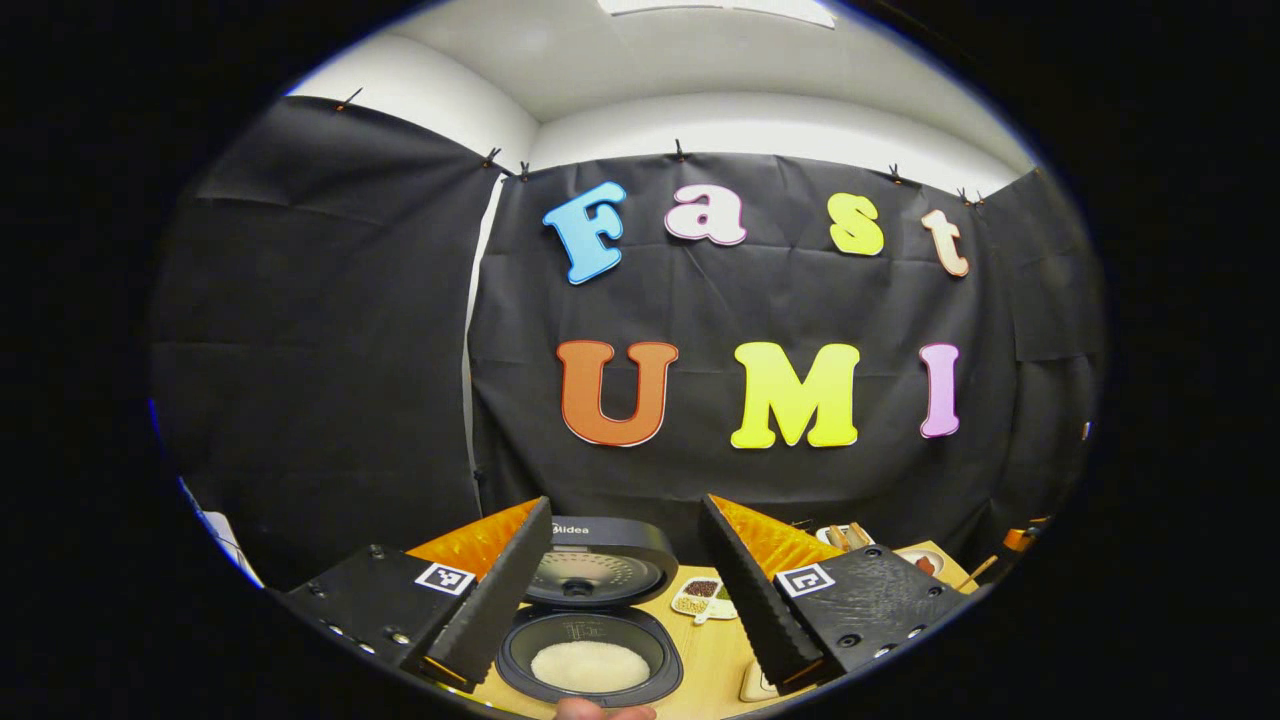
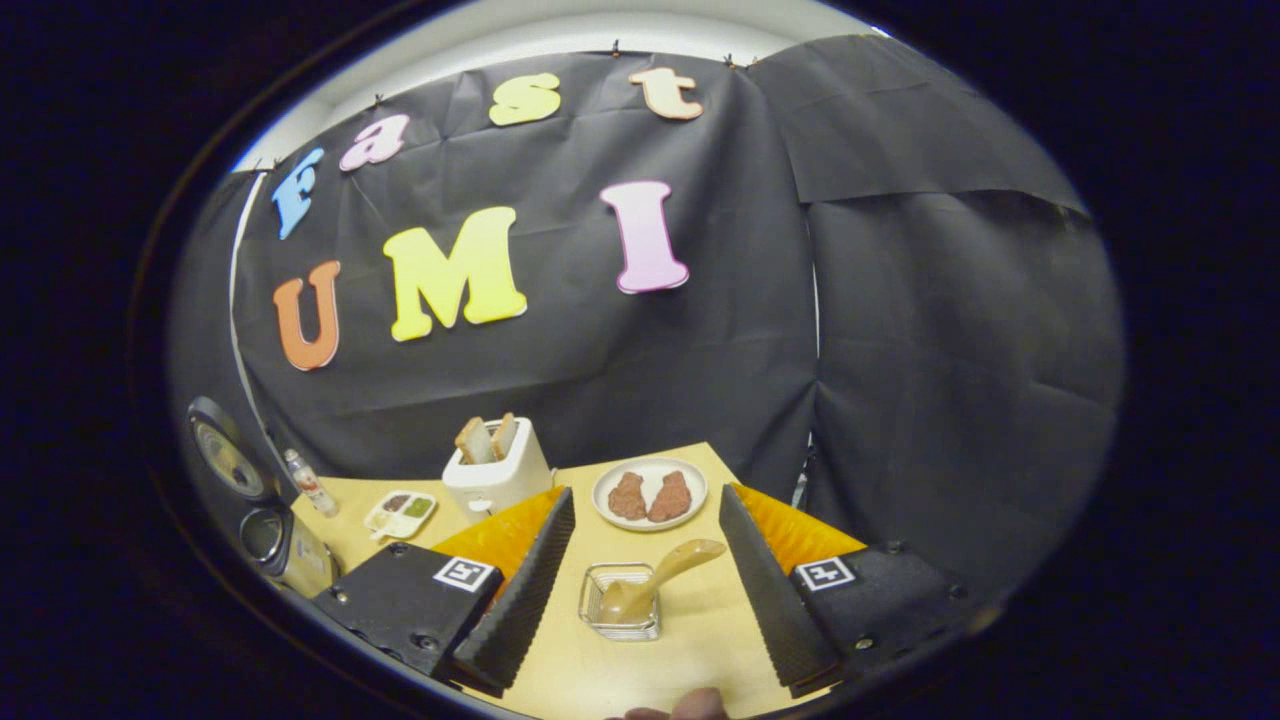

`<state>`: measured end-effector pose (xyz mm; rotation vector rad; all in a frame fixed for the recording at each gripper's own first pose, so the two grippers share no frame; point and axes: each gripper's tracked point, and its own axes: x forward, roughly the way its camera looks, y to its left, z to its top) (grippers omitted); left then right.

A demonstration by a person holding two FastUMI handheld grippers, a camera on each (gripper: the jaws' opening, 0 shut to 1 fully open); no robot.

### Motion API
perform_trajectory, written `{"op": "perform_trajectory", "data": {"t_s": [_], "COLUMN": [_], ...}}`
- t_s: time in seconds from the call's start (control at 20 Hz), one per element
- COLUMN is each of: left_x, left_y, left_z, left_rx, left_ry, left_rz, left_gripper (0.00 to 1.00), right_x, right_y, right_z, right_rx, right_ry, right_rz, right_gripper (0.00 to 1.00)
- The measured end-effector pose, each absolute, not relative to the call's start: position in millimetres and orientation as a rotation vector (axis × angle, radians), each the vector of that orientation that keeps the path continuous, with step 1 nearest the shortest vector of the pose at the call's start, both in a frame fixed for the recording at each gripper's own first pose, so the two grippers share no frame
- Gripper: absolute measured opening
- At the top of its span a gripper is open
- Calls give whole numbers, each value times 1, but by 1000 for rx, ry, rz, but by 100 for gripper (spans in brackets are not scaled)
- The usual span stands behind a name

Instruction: Close the left gripper, press the button to open the rice cooker; take a wooden spoon from the chopstick holder with the right hand, scoop a spoonful of rice and pour it into the rice cooker, then put the wooden spoon back into the chopstick holder.

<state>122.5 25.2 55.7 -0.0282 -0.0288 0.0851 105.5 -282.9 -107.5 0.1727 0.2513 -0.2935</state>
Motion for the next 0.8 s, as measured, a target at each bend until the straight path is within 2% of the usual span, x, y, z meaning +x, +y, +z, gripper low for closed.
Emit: {"op": "perform_trajectory", "data": {"t_s": [0.15,0.4,0.45,0.55,0.6,0.65,0.7,0.8], "left_x": [147,193,203,219,227,233,237,248], "left_y": [43,52,56,69,73,76,78,80], "left_z": [47,25,19,5,-2,-6,-6,-10], "left_rx": [17,23,18,-2,-8,-13,-19,-21], "left_ry": [-27,39,61,104,121,137,139,149], "left_rz": [131,112,113,126,132,135,136,133], "left_gripper": [94,94,94,94,95,95,94,95], "right_x": [80,44,39,28,23,19,16,10], "right_y": [-279,-263,-261,-259,-257,-254,-252,-250], "right_z": [-94,-75,-78,-82,-87,-94,-100,-107], "right_rx": [152,135,129,130,135,141,144,153], "right_ry": [208,176,179,185,194,205,218,238], "right_rz": [-316,-315,-319,-337,-342,-348,-353,-367], "right_gripper": [98,100,96,96,100,100,96,96]}}
